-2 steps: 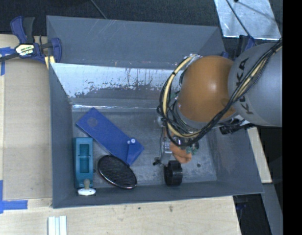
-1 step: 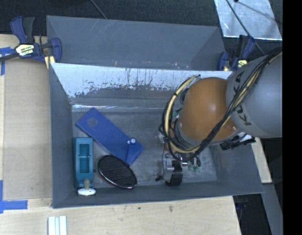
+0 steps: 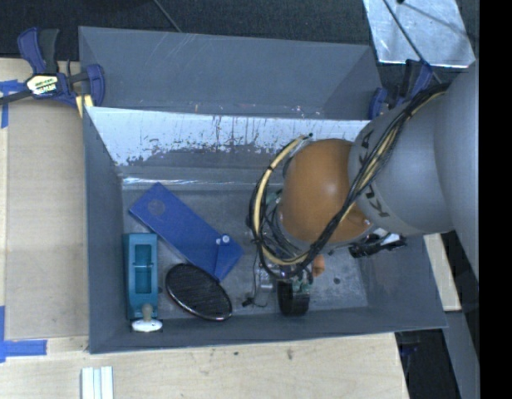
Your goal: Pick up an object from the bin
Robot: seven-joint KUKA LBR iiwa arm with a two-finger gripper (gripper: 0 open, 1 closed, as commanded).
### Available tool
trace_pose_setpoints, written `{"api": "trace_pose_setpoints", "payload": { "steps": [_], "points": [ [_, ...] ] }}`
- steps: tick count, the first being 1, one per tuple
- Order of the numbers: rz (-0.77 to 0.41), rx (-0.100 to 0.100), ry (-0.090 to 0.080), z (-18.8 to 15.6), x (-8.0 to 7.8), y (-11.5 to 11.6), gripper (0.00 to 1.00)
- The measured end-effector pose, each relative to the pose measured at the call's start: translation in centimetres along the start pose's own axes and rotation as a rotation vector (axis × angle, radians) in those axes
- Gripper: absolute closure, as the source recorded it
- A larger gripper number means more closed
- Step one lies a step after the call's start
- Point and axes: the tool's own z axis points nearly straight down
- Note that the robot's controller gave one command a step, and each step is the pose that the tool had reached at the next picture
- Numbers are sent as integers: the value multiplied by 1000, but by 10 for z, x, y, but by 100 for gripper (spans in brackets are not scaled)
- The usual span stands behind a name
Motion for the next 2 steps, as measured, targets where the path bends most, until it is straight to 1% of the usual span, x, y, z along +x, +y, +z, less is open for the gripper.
{"api": "trace_pose_setpoints", "payload": {
  "steps": [1,2],
  "points": [
    [18,-1,2,9,-19,-44,0],
    [29,5,8,-37,-32,-59,0]
  ]
}}
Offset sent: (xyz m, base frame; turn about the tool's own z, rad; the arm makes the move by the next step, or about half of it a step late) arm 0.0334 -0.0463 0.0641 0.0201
